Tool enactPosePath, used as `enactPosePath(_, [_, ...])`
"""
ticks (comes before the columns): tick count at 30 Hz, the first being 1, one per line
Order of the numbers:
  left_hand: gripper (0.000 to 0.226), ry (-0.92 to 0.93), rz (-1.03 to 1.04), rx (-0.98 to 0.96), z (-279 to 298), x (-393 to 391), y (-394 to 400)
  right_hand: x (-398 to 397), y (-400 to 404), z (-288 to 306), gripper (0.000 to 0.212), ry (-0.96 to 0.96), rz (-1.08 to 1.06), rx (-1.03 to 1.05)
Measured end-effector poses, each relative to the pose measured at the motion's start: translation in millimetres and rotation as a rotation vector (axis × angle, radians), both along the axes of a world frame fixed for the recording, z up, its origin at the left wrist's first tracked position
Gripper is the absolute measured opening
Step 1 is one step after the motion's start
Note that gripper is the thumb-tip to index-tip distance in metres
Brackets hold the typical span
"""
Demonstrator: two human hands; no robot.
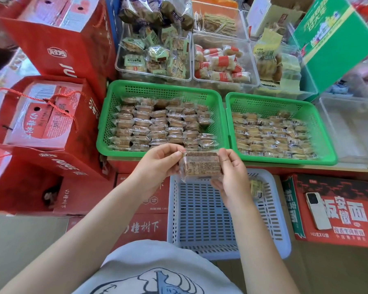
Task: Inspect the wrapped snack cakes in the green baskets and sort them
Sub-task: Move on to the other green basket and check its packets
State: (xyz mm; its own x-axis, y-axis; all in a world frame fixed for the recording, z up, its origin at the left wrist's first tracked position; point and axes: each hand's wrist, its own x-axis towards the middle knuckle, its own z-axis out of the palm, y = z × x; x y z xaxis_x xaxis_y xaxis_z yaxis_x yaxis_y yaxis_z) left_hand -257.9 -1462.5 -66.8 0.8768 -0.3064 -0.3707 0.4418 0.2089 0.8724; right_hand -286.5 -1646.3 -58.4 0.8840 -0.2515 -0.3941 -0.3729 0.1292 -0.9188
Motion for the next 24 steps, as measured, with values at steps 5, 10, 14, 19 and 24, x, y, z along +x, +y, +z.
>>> enactPosePath(5, [0.016, 0.021, -0.026, 0.001, -1.6, 0.9, 5.2, 4.2, -1.0, 2.5, 0.025, 0.019, 0.040, 0.140])
enactPosePath(10, [0.009, 0.064, 0.052, 0.051, -4.2, 2.5, 2.5, 6.8, 6.1, 7.2, 0.015, 0.022, -0.047, 0.217])
enactPosePath(14, [0.014, -0.153, -0.036, 0.289, -2.7, -3.2, -0.8, 11.5, 11.4, 4.9, 0.015, 0.059, -0.179, 0.165])
enactPosePath(19, [0.018, -0.442, 0.001, 0.590, -10.6, -10.8, -5.6, 17.0, 8.9, 1.0, 0.018, 0.084, -0.260, 0.179])
enactPosePath(24, [0.009, -0.443, 0.047, 0.541, -12.6, -5.6, -4.3, 20.9, 2.2, -7.1, 0.015, 0.118, -0.274, 0.211])
